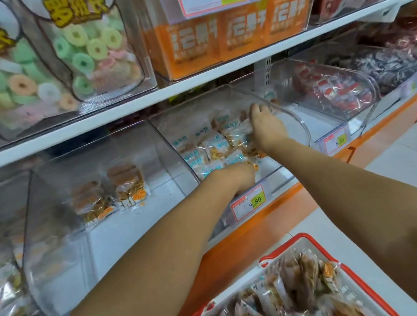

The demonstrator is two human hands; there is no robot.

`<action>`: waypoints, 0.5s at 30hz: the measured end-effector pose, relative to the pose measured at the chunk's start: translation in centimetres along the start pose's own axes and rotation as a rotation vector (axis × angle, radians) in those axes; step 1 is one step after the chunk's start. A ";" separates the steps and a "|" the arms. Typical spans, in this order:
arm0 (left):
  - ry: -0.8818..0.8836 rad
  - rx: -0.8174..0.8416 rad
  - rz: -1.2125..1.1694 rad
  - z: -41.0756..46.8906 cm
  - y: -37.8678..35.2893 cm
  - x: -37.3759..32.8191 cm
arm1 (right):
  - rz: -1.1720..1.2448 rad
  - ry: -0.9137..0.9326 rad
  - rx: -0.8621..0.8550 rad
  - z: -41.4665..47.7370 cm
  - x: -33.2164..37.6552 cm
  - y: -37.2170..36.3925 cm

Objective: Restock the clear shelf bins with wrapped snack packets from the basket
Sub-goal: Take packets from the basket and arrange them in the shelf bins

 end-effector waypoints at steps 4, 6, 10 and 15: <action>0.009 -0.019 0.065 0.3 0.0 0.5 | 0.062 0.019 0.189 0.0 0.3 -1.6; 0.035 -0.024 0.123 0.6 0.4 1.0 | 0.071 0.048 0.228 -0.6 0.3 -1.3; 0.078 -0.016 0.157 1.0 0.7 1.6 | 0.151 0.143 0.133 -3.0 -0.3 3.0; 0.047 -0.069 0.073 -0.4 0.9 1.1 | 0.041 0.245 0.135 -8.9 -2.9 7.0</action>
Point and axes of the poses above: each hand's wrist, its own z-axis towards the middle knuckle, its own y-axis out of the back of the hand, x = y × z, the point moved 8 cm from there along z, towards the middle knuckle, and after that the axes turned 14 degrees about -y, right-handed, at the moved point
